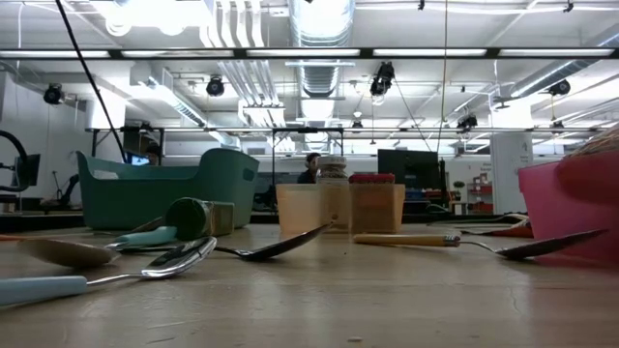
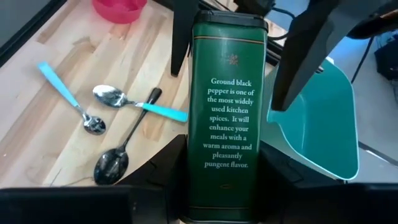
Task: Pick & Place Food Item
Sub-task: Put the black seasoning can into the orange bin
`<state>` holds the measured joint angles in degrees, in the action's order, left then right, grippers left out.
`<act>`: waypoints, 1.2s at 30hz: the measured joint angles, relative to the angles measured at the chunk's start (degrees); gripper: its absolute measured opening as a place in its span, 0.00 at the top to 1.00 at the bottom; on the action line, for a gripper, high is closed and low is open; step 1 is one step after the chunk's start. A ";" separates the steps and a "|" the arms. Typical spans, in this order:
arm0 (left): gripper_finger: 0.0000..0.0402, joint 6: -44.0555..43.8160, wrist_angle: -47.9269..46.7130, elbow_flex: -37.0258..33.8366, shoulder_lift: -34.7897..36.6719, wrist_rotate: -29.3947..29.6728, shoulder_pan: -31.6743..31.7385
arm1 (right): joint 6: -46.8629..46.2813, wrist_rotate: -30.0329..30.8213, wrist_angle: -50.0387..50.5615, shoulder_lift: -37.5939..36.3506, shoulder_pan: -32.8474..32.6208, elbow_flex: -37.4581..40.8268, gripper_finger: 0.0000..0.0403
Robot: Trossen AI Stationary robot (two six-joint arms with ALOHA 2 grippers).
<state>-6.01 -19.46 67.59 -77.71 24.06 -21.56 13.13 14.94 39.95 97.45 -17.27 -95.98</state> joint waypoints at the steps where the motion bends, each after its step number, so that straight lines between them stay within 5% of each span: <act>1: 0.30 0.01 -0.02 0.00 0.00 -0.04 0.00 | -0.05 0.09 -0.02 0.00 -0.04 0.00 0.68; 6: 0.46 0.19 0.23 0.00 -0.02 -0.07 0.00 | -0.75 0.18 -0.04 0.00 -0.05 0.00 0.68; 11: 0.72 1.52 0.15 0.00 -0.02 0.17 -0.02 | -1.34 0.03 0.29 -0.09 -0.02 0.00 0.67; 36: 0.73 0.18 -0.57 0.07 -0.02 -1.38 0.02 | -5.78 -0.81 0.19 0.07 -0.11 0.00 0.66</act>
<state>-5.82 -20.03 67.66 -77.73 22.68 -21.54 7.35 14.13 40.14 97.51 -17.39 -95.98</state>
